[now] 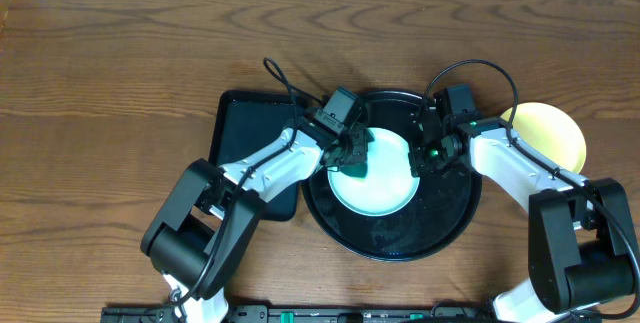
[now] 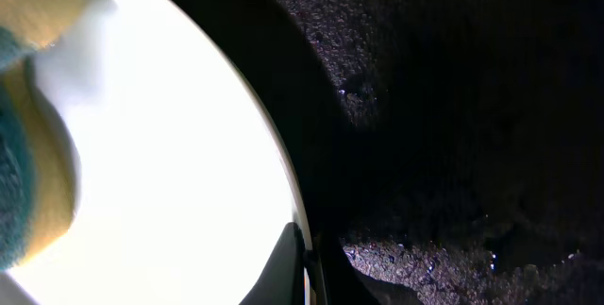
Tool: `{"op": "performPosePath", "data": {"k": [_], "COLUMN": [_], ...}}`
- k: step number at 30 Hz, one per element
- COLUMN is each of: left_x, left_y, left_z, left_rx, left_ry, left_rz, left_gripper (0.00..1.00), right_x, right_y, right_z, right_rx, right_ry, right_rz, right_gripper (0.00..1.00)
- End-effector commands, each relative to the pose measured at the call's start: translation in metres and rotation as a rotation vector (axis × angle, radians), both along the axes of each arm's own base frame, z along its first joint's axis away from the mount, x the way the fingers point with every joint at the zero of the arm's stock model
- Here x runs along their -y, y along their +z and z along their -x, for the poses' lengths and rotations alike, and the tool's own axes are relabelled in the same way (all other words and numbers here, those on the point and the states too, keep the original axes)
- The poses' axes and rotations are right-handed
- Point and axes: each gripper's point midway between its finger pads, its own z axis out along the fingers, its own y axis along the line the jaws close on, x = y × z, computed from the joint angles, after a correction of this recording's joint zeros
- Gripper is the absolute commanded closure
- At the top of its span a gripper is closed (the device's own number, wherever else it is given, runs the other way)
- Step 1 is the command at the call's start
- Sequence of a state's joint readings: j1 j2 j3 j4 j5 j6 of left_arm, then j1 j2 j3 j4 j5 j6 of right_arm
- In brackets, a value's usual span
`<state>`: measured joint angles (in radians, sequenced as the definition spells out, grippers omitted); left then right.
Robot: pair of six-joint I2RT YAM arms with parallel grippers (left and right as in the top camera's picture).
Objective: Clean dirty plates on tray and stack at the side
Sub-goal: 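Scrub the pale green plate with the sponge in the left gripper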
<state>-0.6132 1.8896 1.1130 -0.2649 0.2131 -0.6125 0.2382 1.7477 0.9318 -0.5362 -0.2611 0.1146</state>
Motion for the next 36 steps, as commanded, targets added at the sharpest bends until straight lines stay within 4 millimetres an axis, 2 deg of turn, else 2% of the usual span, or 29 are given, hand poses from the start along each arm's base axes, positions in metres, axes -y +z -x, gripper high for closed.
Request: {"op": "performPosePath", "data": {"k": [1,4,6,12,14,17,21,27,30,36], "left_x": [-0.025,-0.01,0.005,0.034,0.041,0.042,0.032,-0.012,-0.021,-0.016], "left_y": [-0.012,-0.013,-0.012,-0.015,-0.014,-0.015,-0.013,-0.013,-0.005,0.045], "left_z": [-0.007,0.015,0.038,0.09,0.096,0.089,0.057,0.012,0.008,0.023], "left_rx": [-0.028,-0.115,-0.171,-0.225,-0.214,-0.169,-0.079,-0.059,-0.077,-0.051], "left_ry": [0.118,0.05,-0.047,-0.233,-0.268,-0.277,-0.207,0.01,0.009,-0.125], "left_rz": [-0.063,-0.008,0.022,-0.005,-0.005,-0.018,-0.035,-0.057,-0.024,0.082], "left_gripper": [0.92,0.92,0.92,0.92,0.92,0.92,0.92,0.92,0.92,0.93], "right_x": [0.002,0.002,0.002,0.002,0.002,0.002,0.002,0.002,0.003,0.003], "right_y": [-0.017,-0.017,-0.017,-0.017,-0.017,-0.017,-0.017,-0.017,-0.017,-0.017], "right_z": [0.017,0.017,0.017,0.017,0.017,0.017,0.017,0.017,0.016,0.016], "right_rx": [-0.057,-0.057,-0.056,-0.055,-0.055,-0.054,-0.054,-0.055,-0.057,-0.06], "right_ry": [0.011,0.011,0.011,0.011,0.011,0.011,0.011,0.01,-0.006,-0.018], "right_rz": [0.035,0.035,0.035,0.035,0.035,0.035,0.035,0.036,0.04,0.038], "right_gripper": [0.99,0.99,0.99,0.99,0.99,0.99,0.99,0.99,0.99,0.99]}}
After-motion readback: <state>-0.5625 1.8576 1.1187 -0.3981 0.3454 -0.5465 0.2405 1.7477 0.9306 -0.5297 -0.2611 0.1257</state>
